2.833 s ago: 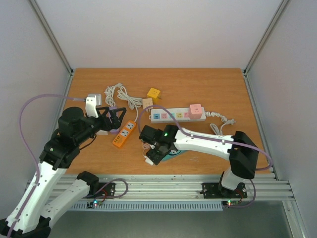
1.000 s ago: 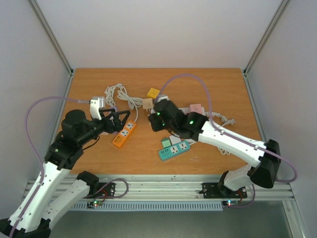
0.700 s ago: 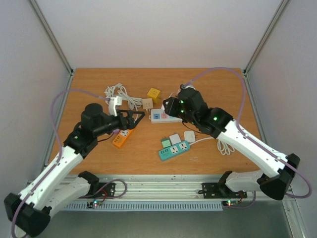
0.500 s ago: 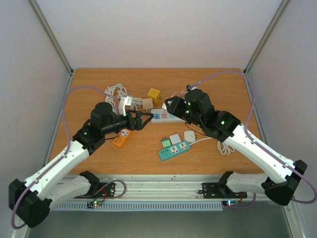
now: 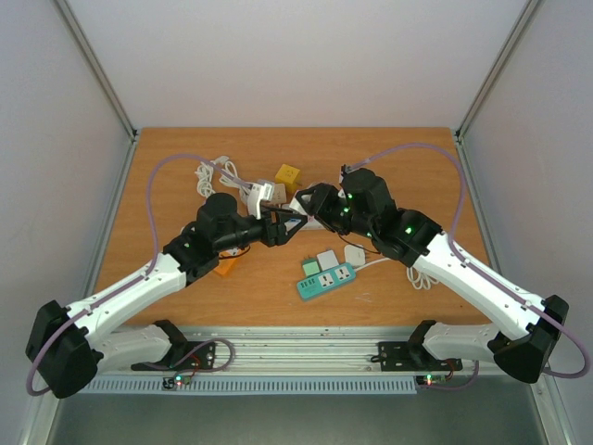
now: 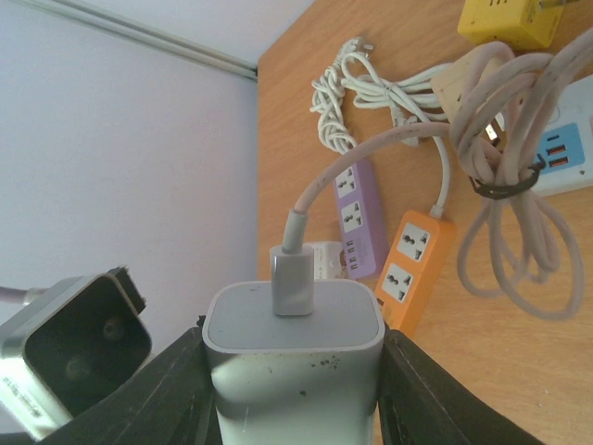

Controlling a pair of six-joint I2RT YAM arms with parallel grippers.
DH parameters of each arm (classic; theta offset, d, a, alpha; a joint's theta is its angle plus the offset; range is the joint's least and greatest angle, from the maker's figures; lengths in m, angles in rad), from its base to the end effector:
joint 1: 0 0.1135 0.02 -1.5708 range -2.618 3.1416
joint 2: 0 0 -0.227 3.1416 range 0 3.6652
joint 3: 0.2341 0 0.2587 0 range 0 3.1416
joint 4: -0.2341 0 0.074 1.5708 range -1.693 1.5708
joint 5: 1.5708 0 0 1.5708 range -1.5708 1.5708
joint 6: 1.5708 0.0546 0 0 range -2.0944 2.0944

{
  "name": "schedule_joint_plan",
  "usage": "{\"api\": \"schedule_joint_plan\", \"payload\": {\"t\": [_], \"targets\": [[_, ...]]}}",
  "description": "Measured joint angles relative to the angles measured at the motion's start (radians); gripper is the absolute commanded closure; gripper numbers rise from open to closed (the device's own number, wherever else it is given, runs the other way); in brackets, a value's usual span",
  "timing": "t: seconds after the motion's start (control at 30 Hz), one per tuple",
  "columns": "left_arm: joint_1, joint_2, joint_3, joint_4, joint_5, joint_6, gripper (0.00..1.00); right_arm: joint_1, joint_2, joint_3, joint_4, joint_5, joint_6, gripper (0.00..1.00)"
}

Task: Insert the plug

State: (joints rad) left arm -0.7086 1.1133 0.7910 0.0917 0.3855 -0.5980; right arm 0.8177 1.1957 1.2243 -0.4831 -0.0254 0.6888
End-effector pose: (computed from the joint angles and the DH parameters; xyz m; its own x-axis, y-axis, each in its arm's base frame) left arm 0.2134 -0.2100 0.2659 -0.6394 -0.1390 -0.7562 0.6304 0.4683 -0.6191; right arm 0.2057 0.2214 0.3354 -0.7053 0.1767 -0.6865 -0.3843 0.7185 0.5797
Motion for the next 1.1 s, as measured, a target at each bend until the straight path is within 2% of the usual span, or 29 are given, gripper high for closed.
{"api": "schedule_joint_plan", "payload": {"t": [0.23, 0.3, 0.37, 0.47, 0.57, 0.63, 0.7, 1.1], "targets": [[-0.005, 0.0, 0.0, 0.035, -0.009, 0.005, 0.4, -0.005, 0.006, -0.016, 0.012, -0.03, 0.019, 0.51], [-0.005, 0.0, 0.0, 0.052, -0.01, 0.007, 0.42, -0.005, 0.009, -0.023, 0.012, -0.039, 0.022, 0.51], [-0.005, 0.0, 0.0, 0.063, -0.016, 0.011, 0.55, -0.005, 0.013, -0.025, 0.011, -0.044, 0.027, 0.5], [-0.005, -0.001, 0.0, 0.065, -0.018, 0.03, 0.84, -0.005, 0.016, -0.025, 0.011, -0.048, 0.029, 0.47], [-0.004, -0.001, 0.0, 0.069, -0.015, 0.058, 0.99, -0.005, 0.016, -0.025, 0.011, -0.053, 0.029, 0.37], [-0.005, 0.0, 0.0, 0.069, -0.006, 0.084, 1.0, -0.005, 0.016, -0.025, 0.01, -0.056, 0.033, 0.3], [-0.004, 0.003, 0.0, 0.072, 0.016, 0.115, 0.99, -0.005, 0.016, -0.024, 0.0, -0.061, 0.024, 0.28], [-0.005, 0.045, 0.029, 0.079, 0.212, 0.509, 1.0, -0.029, -0.055, 0.006, -0.162, -0.159, -0.132, 0.35]]}}
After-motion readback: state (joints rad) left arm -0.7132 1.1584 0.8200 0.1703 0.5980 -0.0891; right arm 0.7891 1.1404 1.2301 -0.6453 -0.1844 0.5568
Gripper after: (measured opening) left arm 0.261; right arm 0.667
